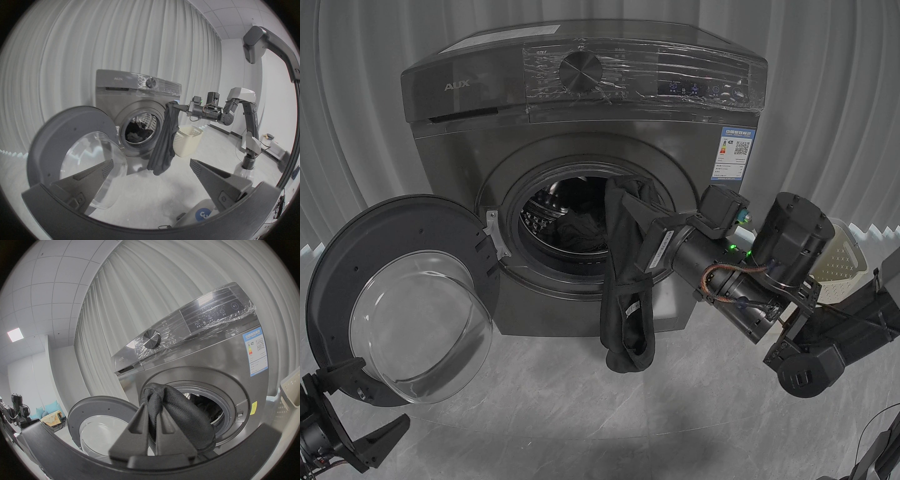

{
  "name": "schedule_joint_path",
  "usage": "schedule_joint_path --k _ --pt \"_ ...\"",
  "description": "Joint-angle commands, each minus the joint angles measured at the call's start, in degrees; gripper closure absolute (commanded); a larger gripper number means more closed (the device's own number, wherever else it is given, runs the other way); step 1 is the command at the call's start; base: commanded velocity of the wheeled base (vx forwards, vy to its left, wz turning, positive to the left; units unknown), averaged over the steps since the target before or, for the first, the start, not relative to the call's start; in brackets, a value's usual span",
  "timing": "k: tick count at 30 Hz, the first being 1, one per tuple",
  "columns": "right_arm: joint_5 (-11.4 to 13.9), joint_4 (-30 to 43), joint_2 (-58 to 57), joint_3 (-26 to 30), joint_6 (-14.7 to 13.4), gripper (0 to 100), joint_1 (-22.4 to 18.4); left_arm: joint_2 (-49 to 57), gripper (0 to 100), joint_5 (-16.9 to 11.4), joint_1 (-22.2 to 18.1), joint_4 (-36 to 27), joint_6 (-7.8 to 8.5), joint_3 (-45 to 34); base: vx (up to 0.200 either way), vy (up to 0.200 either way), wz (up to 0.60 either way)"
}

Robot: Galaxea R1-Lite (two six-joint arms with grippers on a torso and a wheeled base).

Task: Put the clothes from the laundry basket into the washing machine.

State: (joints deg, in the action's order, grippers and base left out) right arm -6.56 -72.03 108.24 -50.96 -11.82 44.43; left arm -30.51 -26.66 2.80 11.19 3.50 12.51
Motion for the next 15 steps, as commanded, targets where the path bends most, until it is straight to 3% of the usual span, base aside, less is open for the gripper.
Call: schedule_joint_path --k 1,5,8,12,15 --pt "-0.12 0.23 2.68 -2.04 -0.3 100 -0.4 -15.63 0 -0.15 8.18 6.39 -0.16 0.15 0.0 0.0 0.0" --pt "-0.12 0.23 3.64 -2.48 -0.3 100 -0.14 -22.92 0 1.88 12.49 12.8 0.02 -0.47 0.0 0.0 0.0" --pt "-0.3 0.05 5.14 -3.62 -0.3 100 -0.14 -35.58 0 6.09 19.43 20.98 -0.42 0.94 0.0 0.0 0.0" --pt "-1.35 0.14 5.67 -3.97 -0.3 100 -0.31 -43.4 0 8.38 22.07 29.59 -0.69 1.73 0.0 0.0 0.0" --pt "-1.44 0.4 5.75 -4.41 -0.3 100 -0.49 -51.23 0 10.4 23.56 36.27 -2.0 2.87 0.0 0.0 0.0"
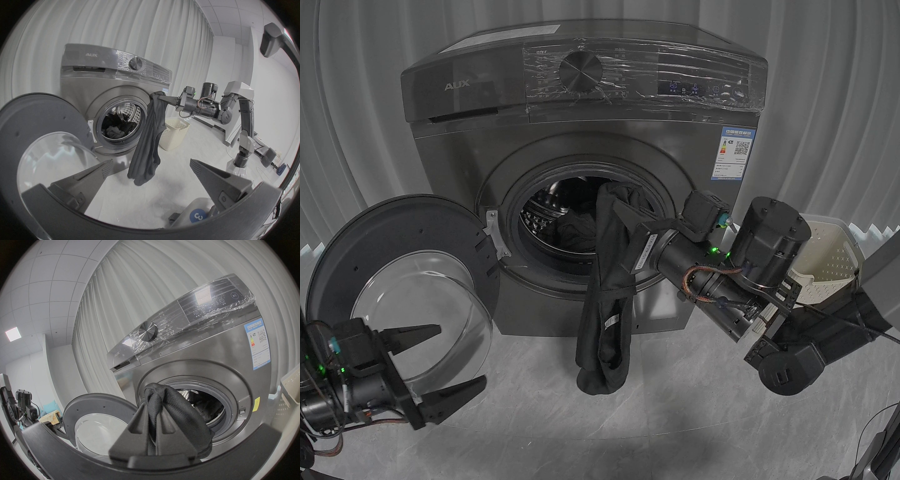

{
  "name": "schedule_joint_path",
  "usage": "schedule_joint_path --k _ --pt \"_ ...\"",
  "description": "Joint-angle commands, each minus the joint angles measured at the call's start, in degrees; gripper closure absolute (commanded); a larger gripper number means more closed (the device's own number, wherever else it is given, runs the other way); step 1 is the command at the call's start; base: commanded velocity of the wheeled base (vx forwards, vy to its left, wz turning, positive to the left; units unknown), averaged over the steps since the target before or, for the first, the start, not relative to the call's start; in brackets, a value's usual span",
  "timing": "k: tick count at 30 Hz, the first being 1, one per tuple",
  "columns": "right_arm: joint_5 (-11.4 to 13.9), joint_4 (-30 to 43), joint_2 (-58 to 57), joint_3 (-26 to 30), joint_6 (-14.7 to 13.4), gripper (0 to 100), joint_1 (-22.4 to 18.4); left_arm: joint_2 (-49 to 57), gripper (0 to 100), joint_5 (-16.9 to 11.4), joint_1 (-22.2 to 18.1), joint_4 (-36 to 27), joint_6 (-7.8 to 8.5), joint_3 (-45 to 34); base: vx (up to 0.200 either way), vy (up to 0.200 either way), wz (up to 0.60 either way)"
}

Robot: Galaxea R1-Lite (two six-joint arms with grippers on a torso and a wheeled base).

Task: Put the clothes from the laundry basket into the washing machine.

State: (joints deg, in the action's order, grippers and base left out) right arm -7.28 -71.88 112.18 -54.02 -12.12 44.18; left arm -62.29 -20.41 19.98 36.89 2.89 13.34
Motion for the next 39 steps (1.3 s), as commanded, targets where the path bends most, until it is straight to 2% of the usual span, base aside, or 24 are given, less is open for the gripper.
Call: schedule_joint_path --k 1,6,8,12,15,17,18,20,27,33,39 --pt "-0.81 0.42 1.82 -1.71 -0.01 100 -0.23 -21.64 0 4.5 6.47 12.33 -1.66 2.04 0.0 0.0 0.0" --pt "-1.07 1.56 1.82 -2.94 -0.01 100 -0.23 -32.01 0 4.76 6.47 20.33 -1.92 2.75 0.0 0.0 0.0" --pt "-2.3 1.56 2.52 -3.99 -0.01 100 -0.23 -36.93 0 4.85 6.74 25.43 -2.01 2.92 0.0 0.0 0.0" --pt "-2.92 1.48 3.84 -5.66 -0.1 100 -0.32 -42.38 0 5.73 7.0 31.4 -2.1 2.84 0.0 0.0 0.0" --pt "-2.92 1.48 5.07 -6.8 -0.1 100 -0.41 -46.25 0 5.99 8.14 36.06 -3.42 2.48 0.0 0.0 0.0" --pt "-3.01 1.48 5.33 -7.16 -0.1 100 -0.41 -46.87 0 5.99 8.23 36.76 -4.03 2.48 0.0 0.0 0.0" --pt "-3.01 1.48 6.47 -8.65 -0.1 100 -0.41 -48.62 0 6.08 8.94 38.7 -6.76 2.84 0.0 0.0 0.0" --pt "-3.8 1.48 7.18 -9.79 -0.1 100 -0.32 -50.29 0 5.91 9.81 39.4 -7.99 3.54 0.0 0.0 0.0" --pt "-4.59 1.48 8.58 -11.29 -0.1 100 -0.32 -56.62 0 5.64 10.78 41.95 -8.43 7.05 0.0 0.0 0.0" --pt "-4.59 1.3 8.67 -11.37 -0.1 100 -0.41 -63.13 0 5.64 11.31 46.87 -10.27 10.83 0.0 0.0 0.0" --pt "-4.59 1.21 8.67 -11.37 -0.1 100 -0.32 -67.17 0 5.47 11.4 48.01 -10.54 11.98 0.0 0.0 0.0"
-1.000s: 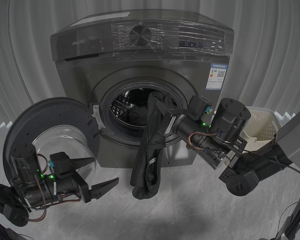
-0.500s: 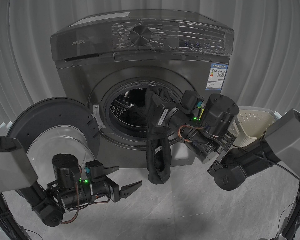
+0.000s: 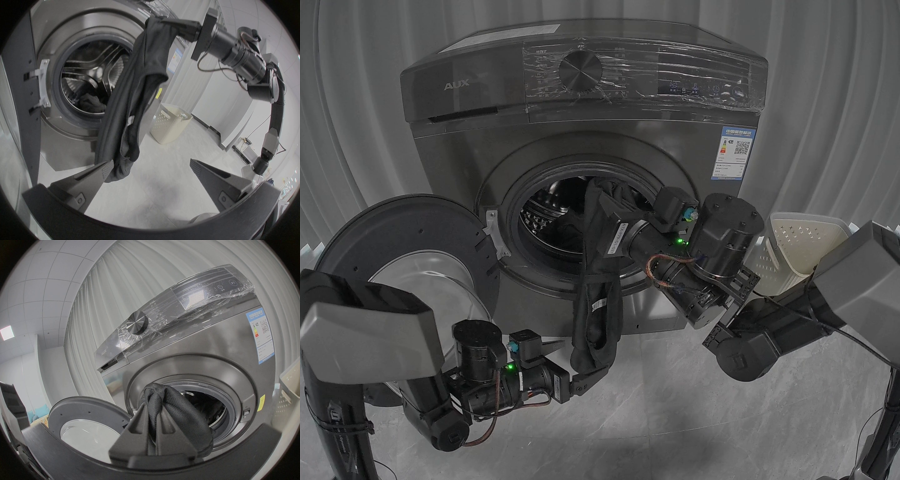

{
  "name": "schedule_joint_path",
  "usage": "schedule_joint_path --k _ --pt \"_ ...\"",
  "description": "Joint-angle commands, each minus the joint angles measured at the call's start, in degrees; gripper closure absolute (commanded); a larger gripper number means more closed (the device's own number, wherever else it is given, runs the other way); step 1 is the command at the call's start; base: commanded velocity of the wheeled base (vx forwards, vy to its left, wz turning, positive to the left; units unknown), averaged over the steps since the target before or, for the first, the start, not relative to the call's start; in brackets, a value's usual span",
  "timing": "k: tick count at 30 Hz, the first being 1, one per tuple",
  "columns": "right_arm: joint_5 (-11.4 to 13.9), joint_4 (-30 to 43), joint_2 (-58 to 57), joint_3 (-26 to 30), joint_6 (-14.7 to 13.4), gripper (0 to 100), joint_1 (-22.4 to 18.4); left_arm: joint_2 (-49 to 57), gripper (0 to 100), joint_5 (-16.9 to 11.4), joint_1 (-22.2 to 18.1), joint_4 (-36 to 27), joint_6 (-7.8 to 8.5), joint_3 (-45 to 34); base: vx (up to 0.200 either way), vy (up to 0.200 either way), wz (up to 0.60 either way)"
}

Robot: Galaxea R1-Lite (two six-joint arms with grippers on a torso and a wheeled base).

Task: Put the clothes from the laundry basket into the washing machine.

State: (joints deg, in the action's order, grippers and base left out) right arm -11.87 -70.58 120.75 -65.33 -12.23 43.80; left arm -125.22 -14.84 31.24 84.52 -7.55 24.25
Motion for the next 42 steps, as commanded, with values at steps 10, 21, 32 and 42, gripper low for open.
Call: schedule_joint_path --k 10,21,32,42 --pt "-0.08 -0.34 0.54 -0.06 -0.08 100 0.41 -8.28 0 -0.37 -0.04 1.26 -3.35 3.17 0.0 0.0 0.0" --pt "-0.17 -0.34 0.63 -0.06 -0.08 100 0.5 -11.54 0 -0.19 0.13 1.35 -4.14 7.48 0.0 0.0 0.0" --pt "-0.78 -0.43 0.98 -0.32 -0.08 100 0.32 -15.75 0 -0.19 0.13 0.82 -5.73 14.34 0.0 0.0 0.0" --pt "-0.78 -0.52 0.89 -1.38 -0.08 100 0.85 -20.85 0 0.51 -0.48 -0.41 -5.81 21.81 0.0 0.0 0.0"
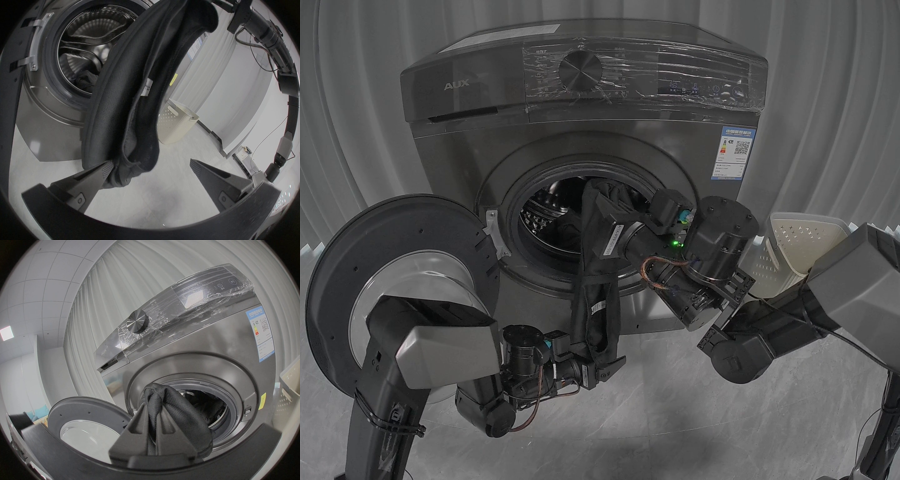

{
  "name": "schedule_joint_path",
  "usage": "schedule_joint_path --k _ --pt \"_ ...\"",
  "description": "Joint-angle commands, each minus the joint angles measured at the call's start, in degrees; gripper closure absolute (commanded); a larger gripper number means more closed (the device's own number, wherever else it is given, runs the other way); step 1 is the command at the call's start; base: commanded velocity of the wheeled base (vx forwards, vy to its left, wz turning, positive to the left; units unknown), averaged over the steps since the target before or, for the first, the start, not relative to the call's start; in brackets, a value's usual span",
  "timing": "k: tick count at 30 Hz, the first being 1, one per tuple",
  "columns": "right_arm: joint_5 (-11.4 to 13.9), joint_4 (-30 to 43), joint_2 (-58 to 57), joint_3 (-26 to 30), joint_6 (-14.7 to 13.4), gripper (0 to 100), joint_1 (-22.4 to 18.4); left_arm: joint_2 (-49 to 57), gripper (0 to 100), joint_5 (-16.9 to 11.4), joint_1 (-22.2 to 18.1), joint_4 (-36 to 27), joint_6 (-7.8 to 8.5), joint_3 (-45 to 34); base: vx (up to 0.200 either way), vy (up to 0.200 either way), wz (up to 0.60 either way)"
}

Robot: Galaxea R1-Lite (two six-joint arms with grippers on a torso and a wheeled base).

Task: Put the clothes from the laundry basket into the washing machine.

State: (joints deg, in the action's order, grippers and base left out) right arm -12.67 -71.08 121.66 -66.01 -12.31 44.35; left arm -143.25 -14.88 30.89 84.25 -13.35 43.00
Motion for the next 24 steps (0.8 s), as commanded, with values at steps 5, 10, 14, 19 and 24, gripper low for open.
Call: schedule_joint_path --k 5,10,14,19,24 --pt "-0.08 -0.11 -0.02 -0.61 0.01 100 0.21 -3.61 100 1.53 -0.13 -0.14 0.25 5.87 0.0 0.0 0.0" --pt "-0.17 -0.2 -0.11 -0.43 0.01 100 -0.05 -3.61 100 2.4 -0.22 0.3 0.25 6.4 0.0 0.0 0.0" --pt "-1.22 -0.64 -0.02 0.01 0.01 100 -0.67 -2.91 100 2.49 -0.22 1.97 0.25 5.7 0.0 0.0 0.0" --pt "-1.22 -0.64 0.51 1.5 0.01 100 -3.66 3.94 100 2.05 -0.22 4.78 0.6 -1.78 0.0 0.0 0.0" --pt "-0.17 -0.72 -0.11 6.77 0.18 100 -6.38 13.7 100 1.53 -0.31 4.78 1.04 -11.44 0.0 0.0 0.0"
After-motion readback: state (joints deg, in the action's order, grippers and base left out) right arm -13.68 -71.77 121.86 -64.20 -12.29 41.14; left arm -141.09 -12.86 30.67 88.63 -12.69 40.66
